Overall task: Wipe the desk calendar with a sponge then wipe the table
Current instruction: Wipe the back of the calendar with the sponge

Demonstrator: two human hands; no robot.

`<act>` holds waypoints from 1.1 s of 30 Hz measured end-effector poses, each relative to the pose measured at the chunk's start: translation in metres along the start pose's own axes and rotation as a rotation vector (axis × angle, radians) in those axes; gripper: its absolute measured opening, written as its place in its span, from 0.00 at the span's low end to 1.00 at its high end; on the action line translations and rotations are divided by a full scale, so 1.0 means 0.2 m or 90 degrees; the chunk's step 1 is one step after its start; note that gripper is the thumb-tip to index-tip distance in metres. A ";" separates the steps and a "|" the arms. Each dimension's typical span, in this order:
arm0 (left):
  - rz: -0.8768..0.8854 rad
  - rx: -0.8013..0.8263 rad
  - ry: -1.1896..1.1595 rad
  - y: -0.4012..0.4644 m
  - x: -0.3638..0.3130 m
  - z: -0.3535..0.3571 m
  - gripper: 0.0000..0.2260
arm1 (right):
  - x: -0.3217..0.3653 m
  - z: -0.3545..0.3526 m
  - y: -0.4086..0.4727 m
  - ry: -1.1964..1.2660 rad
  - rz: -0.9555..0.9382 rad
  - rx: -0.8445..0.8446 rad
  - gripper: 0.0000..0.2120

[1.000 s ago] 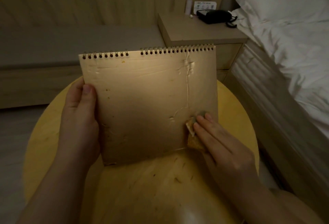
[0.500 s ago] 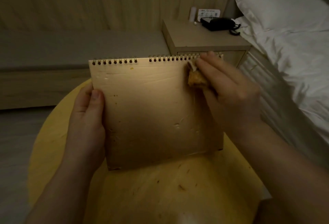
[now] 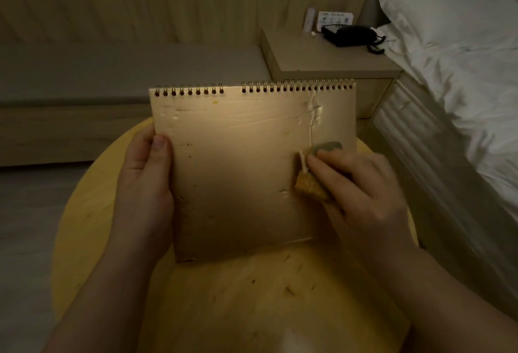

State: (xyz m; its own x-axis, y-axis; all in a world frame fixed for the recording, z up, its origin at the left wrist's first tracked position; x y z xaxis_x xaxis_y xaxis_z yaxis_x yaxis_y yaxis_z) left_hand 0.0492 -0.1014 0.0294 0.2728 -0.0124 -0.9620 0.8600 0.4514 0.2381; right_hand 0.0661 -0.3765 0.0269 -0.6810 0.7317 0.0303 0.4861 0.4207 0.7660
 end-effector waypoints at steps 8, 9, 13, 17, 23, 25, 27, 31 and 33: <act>0.019 -0.004 0.033 -0.01 -0.02 0.01 0.18 | 0.07 -0.02 -0.35 0.066 -0.039 0.099 0.16; 0.019 -0.002 0.033 -0.01 -0.02 0.01 0.18 | 0.06 -0.02 -0.35 0.070 -0.044 0.097 0.16; 0.011 -0.009 0.019 -0.01 -0.01 0.00 0.16 | 0.04 -0.01 -0.24 0.064 -0.045 0.062 0.15; 0.013 -0.016 0.020 0.00 -0.01 0.00 0.16 | 0.02 0.00 -0.03 0.043 -0.049 0.008 0.13; 0.019 -0.007 0.016 0.01 0.01 -0.01 0.14 | -0.04 0.00 0.33 0.015 -0.028 -0.098 0.11; 0.021 -0.005 0.017 0.01 0.01 -0.01 0.14 | -0.06 0.00 0.42 0.005 -0.026 -0.108 0.11; 0.020 -0.005 0.015 0.01 0.01 -0.01 0.14 | -0.05 0.01 0.44 0.007 -0.022 -0.106 0.11; 0.020 -0.001 0.011 0.01 0.00 0.00 0.14 | 0.02 0.03 0.29 0.028 -0.024 -0.048 0.11; 0.019 -0.008 0.006 0.01 0.00 0.01 0.16 | 0.06 0.04 0.17 0.047 -0.026 -0.006 0.12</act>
State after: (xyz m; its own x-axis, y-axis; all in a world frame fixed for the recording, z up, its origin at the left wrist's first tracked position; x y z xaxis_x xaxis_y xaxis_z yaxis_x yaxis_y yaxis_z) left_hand 0.0518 -0.1016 0.0305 0.2945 0.0095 -0.9556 0.8463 0.4619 0.2654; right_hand 0.0786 -0.3498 0.0488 -0.7388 0.6723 0.0467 0.4528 0.4438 0.7733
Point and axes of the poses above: each hand's wrist, its own y-axis towards the middle knuckle, its own z-axis out of the palm, x = y × z, the point moved 2 cm from there along y, towards the middle knuckle, and after that the axes turned 2 degrees about y, right-handed, at the moved point
